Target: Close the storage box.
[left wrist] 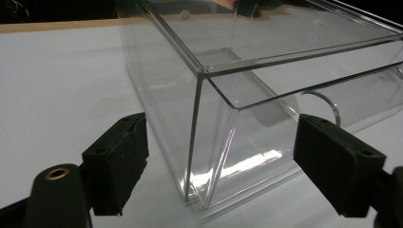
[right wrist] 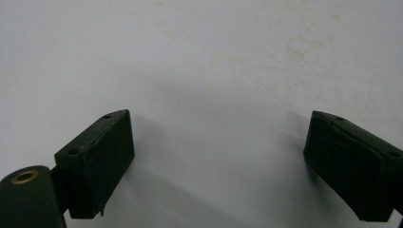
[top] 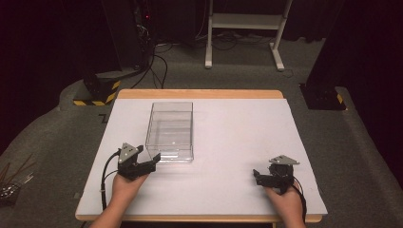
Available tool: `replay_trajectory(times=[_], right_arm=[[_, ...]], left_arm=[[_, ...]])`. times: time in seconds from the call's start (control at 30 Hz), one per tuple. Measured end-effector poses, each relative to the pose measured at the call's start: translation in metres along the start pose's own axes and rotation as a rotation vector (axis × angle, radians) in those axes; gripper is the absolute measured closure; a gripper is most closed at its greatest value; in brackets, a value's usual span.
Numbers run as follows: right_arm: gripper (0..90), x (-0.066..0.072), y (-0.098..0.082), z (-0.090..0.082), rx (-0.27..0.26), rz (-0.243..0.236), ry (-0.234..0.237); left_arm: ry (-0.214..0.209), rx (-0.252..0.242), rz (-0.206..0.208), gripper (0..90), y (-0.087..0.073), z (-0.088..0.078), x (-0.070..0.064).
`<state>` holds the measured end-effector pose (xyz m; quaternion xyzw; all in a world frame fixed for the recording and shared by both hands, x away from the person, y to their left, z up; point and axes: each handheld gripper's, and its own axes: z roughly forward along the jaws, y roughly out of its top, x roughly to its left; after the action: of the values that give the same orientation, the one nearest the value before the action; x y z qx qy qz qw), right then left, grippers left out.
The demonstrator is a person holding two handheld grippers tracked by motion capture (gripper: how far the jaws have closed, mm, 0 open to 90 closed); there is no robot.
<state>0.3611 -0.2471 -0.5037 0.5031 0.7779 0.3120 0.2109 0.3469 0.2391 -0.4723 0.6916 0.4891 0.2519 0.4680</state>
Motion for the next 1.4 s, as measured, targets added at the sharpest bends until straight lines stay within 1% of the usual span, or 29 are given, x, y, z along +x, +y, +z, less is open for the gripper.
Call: replay_trajectory(times=[0.1, 0.2, 0.43, 0.53, 0.87, 1.0, 1.17, 1.3, 1.37, 1.4], right_arm=[[9.4, 0.0, 0.0, 0.0, 0.0, 0.0, 0.0], [9.4, 0.0, 0.0, 0.0, 0.0, 0.0, 0.0], [9.4, 0.0, 0.0, 0.0, 0.0, 0.0, 0.0], [9.4, 0.0, 0.0, 0.0, 0.0, 0.0, 0.0], [9.4, 0.0, 0.0, 0.0, -0.001, -0.001, 0.001], [9.3, 0.0, 0.0, 0.0, -0.001, 0.0, 0.001], [9.3, 0.0, 0.0, 0.0, -0.001, 0.0, 0.002], [9.4, 0.0, 0.0, 0.0, -0.001, 0.0, 0.002], [9.3, 0.0, 0.0, 0.0, -0.001, 0.0, 0.002], [9.3, 0.0, 0.0, 0.0, 0.0, 0.0, 0.002]], left_arm=[[0.002, -0.004, -0.013, 20.1, 0.001, 0.003, 0.002], [0.007, -0.009, -0.015, 20.2, 0.001, 0.005, 0.002], [0.019, -0.004, -0.018, 21.3, 0.005, 0.011, 0.004], [0.016, -0.004, -0.024, 21.3, 0.006, 0.013, 0.006], [0.036, 0.009, -0.022, 22.4, 0.008, 0.02, 0.007], [0.04, 0.017, -0.033, 23.6, 0.007, 0.024, 0.008], [0.049, 0.022, -0.032, 24.4, 0.007, 0.026, 0.008], [0.047, 0.027, -0.041, 25.0, 0.007, 0.028, 0.009], [0.047, 0.033, -0.034, 24.9, 0.007, 0.03, 0.008], [0.045, 0.035, -0.036, 25.0, 0.007, 0.03, 0.007]])
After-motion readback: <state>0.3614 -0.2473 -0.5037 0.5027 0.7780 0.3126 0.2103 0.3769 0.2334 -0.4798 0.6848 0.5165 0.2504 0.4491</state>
